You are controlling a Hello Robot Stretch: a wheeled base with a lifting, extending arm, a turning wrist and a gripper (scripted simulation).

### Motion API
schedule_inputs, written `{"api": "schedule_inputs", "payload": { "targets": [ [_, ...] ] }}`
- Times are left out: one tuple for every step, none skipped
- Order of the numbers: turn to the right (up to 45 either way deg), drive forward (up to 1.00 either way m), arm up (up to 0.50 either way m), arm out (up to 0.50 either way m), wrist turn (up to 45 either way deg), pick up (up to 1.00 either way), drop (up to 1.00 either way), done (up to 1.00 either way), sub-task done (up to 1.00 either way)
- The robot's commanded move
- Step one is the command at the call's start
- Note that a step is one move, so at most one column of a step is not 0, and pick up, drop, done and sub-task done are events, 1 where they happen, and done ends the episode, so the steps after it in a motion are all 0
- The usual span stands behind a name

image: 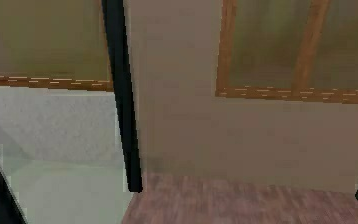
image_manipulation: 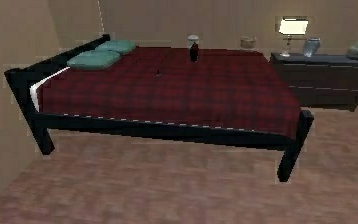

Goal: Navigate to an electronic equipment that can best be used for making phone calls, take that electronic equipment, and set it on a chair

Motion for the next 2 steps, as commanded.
{"api": "schedule_inputs", "payload": {
  "targets": [
    [6.0,0.00,0.00,0.00,0.0,0.00,0.00,0.00,0.00],
    [0.0,0.70,0.00,0.00,0.0,0.00,0.00,0.00,0.00]
  ]
}}
